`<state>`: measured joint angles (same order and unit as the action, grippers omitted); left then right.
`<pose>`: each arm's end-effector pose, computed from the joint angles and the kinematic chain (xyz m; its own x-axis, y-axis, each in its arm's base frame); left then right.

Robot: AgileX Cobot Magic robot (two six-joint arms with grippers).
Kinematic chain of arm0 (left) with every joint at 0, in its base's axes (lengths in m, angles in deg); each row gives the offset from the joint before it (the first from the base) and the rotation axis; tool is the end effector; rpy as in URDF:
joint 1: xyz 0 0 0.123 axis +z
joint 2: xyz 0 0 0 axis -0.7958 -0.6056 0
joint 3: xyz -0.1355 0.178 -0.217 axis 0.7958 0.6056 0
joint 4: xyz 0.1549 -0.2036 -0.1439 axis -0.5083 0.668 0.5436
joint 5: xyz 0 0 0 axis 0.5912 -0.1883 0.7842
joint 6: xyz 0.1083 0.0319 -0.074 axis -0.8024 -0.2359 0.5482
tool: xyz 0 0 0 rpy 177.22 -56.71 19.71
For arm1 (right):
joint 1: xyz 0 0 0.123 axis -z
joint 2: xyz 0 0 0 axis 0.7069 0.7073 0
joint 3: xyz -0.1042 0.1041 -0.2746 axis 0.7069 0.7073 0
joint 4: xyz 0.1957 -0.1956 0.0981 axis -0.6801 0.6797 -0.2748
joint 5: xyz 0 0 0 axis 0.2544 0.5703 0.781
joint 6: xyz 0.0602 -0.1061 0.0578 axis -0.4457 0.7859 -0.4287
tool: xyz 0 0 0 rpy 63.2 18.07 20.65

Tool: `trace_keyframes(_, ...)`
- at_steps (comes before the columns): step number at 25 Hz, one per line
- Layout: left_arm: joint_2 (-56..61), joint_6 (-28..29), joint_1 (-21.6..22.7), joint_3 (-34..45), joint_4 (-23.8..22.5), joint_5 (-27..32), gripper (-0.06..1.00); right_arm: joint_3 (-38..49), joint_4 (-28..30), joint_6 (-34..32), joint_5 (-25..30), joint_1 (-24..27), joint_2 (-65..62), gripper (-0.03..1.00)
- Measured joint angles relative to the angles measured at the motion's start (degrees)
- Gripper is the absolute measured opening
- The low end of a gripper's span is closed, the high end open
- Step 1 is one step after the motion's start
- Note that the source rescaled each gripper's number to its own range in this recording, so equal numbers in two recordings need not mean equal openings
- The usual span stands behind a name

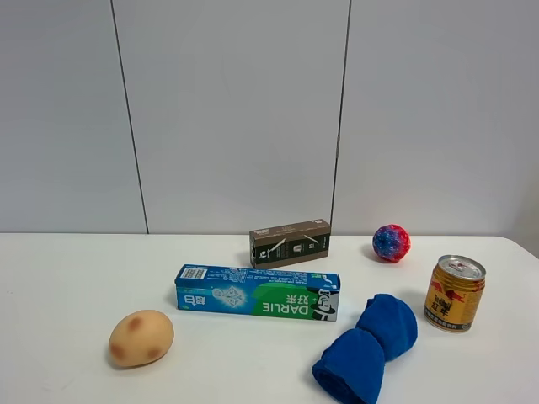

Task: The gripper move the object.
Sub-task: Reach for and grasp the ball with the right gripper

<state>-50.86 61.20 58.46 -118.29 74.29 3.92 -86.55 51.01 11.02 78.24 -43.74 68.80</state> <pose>0.0433 -0.0064 0.2813 -0.4382 0.0278 -0.8984 0.0021 0.9996 0.0299 0.0443 0.0058 0.2770 -0.4581 0.0218 -0.8887 -0.0177 0.9993 0.0337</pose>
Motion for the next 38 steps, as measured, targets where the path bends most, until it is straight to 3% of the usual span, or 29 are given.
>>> trace_keyframes(38,0.0,0.0,0.0,0.0,0.0,0.0,1.00,0.0,0.0,0.0,0.0,0.0,0.0,1.00)
